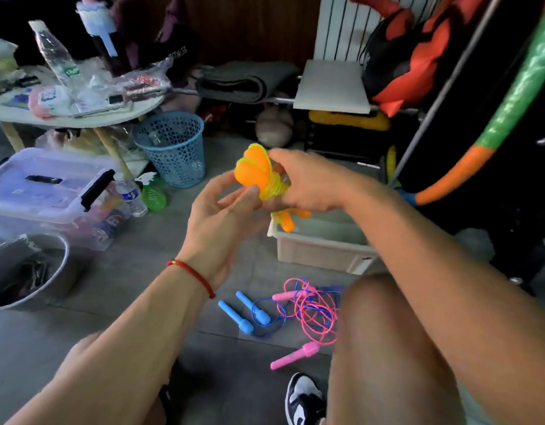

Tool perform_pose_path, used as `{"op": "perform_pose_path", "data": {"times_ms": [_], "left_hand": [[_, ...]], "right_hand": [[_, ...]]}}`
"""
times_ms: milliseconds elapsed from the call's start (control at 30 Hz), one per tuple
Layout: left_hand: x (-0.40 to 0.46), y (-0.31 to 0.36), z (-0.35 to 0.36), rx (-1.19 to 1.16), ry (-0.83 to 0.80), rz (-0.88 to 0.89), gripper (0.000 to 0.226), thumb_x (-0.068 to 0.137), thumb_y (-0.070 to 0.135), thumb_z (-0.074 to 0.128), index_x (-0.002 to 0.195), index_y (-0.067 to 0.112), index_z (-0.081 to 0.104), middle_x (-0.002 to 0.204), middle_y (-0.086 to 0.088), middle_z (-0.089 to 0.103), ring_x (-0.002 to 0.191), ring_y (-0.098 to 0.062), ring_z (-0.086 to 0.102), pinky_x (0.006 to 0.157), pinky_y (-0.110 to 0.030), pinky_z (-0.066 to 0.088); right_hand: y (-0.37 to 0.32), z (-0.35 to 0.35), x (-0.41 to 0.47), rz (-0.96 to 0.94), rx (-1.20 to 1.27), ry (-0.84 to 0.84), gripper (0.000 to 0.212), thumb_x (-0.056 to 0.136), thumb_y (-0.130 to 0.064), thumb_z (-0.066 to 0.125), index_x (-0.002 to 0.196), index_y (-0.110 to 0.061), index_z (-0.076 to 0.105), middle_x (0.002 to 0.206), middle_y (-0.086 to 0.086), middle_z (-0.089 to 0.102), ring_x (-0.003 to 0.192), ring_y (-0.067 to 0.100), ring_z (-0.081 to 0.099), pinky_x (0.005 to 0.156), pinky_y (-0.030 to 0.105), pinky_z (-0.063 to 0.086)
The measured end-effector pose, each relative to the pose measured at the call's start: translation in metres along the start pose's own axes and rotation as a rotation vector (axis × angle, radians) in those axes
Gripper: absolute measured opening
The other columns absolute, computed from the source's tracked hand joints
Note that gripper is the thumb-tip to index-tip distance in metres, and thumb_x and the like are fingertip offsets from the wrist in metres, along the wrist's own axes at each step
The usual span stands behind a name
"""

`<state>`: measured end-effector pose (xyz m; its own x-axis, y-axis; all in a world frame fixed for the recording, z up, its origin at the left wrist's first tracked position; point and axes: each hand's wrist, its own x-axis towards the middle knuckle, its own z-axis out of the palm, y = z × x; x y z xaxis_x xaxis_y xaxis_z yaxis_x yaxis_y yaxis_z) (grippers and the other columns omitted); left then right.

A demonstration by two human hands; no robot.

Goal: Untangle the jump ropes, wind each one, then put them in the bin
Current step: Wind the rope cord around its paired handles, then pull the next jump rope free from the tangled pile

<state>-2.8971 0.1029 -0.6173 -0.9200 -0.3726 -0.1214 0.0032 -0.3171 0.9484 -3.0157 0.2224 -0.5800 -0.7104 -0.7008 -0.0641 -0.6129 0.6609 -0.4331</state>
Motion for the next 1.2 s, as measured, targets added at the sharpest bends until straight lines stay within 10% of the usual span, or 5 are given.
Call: {"op": "perform_pose_path", "data": {"times_ms": [367, 567, 900, 1000, 1200], "left_hand": [[0.032, -0.069, 0.191, 1.003, -0.779, 0.103, 0.015, 0.078, 0.031, 0.066, 0.093, 0.032, 0.07, 0.099, 0.001, 0.073, 0.089, -0.015, 0.068, 0.081, -0.031, 0.055], [0.051, -0.127, 0.172, 1.765, -1.209, -0.162, 0.067, 0.084, 0.055, 0.062, 0.144, 0.028, 0.048, 0.125, -0.001, 0.057, 0.123, -0.025, 0.056, 0.101, -0.026, 0.044], [0.083, -0.144, 0.17, 1.575, -1.132, -0.202, 0.034, 0.087, 0.046, 0.068, 0.119, 0.037, 0.063, 0.111, 0.003, 0.069, 0.095, -0.019, 0.061, 0.073, -0.026, 0.043], [0.089, -0.132, 0.16, 1.391, -0.99, -0.259, 0.025, 0.091, 0.037, 0.07, 0.116, 0.034, 0.068, 0.117, 0.0, 0.067, 0.111, -0.022, 0.06, 0.078, -0.028, 0.049], [0.089, -0.098, 0.091, 1.132, -0.658, -0.269, 0.031, 0.076, 0.036, 0.072, 0.106, 0.029, 0.071, 0.098, 0.001, 0.068, 0.095, -0.018, 0.062, 0.081, -0.035, 0.053]], "right_hand": [[0.259, 0.142, -0.222, 1.084, 1.15, 0.406, 0.01, 0.095, -0.002, 0.061, 0.096, 0.006, 0.055, 0.081, 0.025, 0.067, 0.053, 0.025, 0.072, 0.064, 0.039, 0.055], [0.264, 0.269, -0.284, 1.682, 1.267, 0.698, 0.023, 0.088, -0.012, 0.074, 0.088, 0.007, 0.061, 0.057, 0.018, 0.064, 0.039, 0.019, 0.061, 0.058, 0.035, 0.06], [0.259, 0.352, -0.254, 1.672, 0.995, 0.708, 0.039, 0.069, -0.047, 0.066, 0.084, -0.011, 0.068, 0.083, 0.01, 0.075, 0.072, 0.032, 0.073, 0.07, 0.041, 0.061], [0.219, 0.311, -0.234, 1.45, 0.849, 0.682, 0.019, 0.089, -0.028, 0.069, 0.098, -0.013, 0.061, 0.095, 0.0, 0.067, 0.076, 0.024, 0.068, 0.053, 0.023, 0.052], [0.208, 0.275, -0.175, 0.937, 0.871, 0.477, 0.015, 0.085, -0.033, 0.072, 0.092, -0.02, 0.067, 0.084, -0.002, 0.074, 0.072, 0.017, 0.07, 0.077, 0.049, 0.06]]}}
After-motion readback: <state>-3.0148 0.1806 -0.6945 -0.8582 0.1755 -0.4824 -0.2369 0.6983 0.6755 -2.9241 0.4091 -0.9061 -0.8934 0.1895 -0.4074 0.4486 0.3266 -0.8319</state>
